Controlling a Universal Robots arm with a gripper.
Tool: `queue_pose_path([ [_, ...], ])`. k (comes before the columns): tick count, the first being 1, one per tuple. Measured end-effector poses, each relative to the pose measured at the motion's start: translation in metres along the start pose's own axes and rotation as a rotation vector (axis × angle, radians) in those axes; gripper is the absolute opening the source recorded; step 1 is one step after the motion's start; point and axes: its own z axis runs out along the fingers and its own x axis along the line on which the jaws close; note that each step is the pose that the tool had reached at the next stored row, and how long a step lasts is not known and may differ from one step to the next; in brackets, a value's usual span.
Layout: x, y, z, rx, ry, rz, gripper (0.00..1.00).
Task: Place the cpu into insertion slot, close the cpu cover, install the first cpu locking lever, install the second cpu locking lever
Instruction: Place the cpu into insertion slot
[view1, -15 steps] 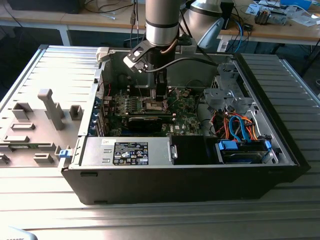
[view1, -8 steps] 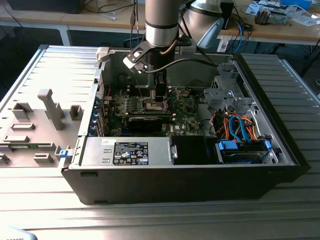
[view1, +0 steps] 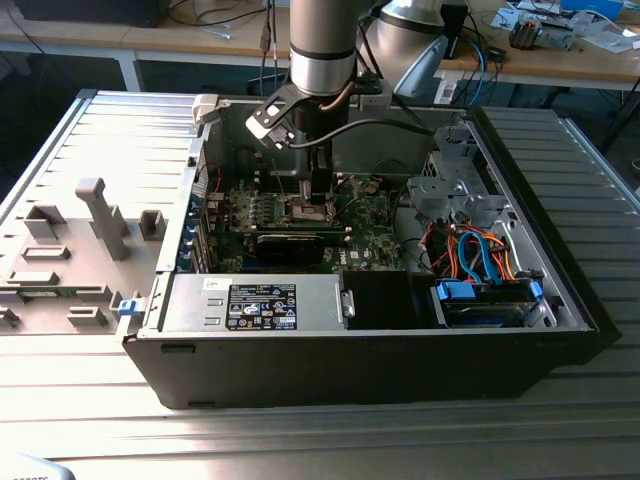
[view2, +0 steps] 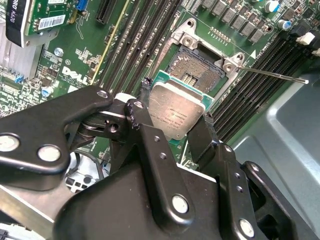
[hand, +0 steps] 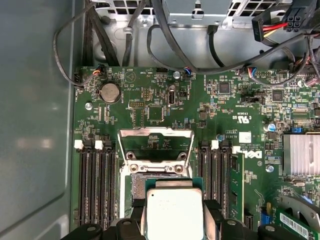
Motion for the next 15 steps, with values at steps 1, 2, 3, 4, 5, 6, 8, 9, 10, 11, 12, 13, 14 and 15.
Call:
queue_pose_path([
  [1,0.0,0.0,0.0003,0.0,0.0,0.0,0.55],
  [2,0.0,0.0,0.0006,-0.0001,0.0001,0.0,0.55],
  [3,0.0,0.0,0.001,0.0,0.0001,0.0,0.55],
  [4,0.0,0.0,0.001,0.0,0.0,0.0,0.55],
  [5,0.0001,-0.0004,0.0022,0.0,0.0001,0.0,0.55],
  [6,0.0001,-0.0009,0.0026,0.0,0.0001,0.0,0.55],
  [8,0.0001,-0.0009,0.0026,0.0,0.0001,0.0,0.55],
  [9,0.0001,-0.0009,0.0027,0.0,0.0001,0.0,0.55],
  [10,0.0001,-0.001,0.0028,-0.0001,0.0001,0.0,0.55],
  [11,0.0001,-0.001,0.0029,-0.0001,0.0002,0.0,0.55],
  [12,0.0001,-0.0011,0.0032,-0.0001,0.0001,0.0,0.55],
  [13,0.0003,-0.0011,0.0035,-0.0001,0.0002,0.001,0.55],
  [14,0.0008,-0.0012,0.0037,-0.0002,0.0003,0.001,0.55],
  [15,0.0017,-0.0011,0.0038,0.0,0.0001,0.001,0.55],
])
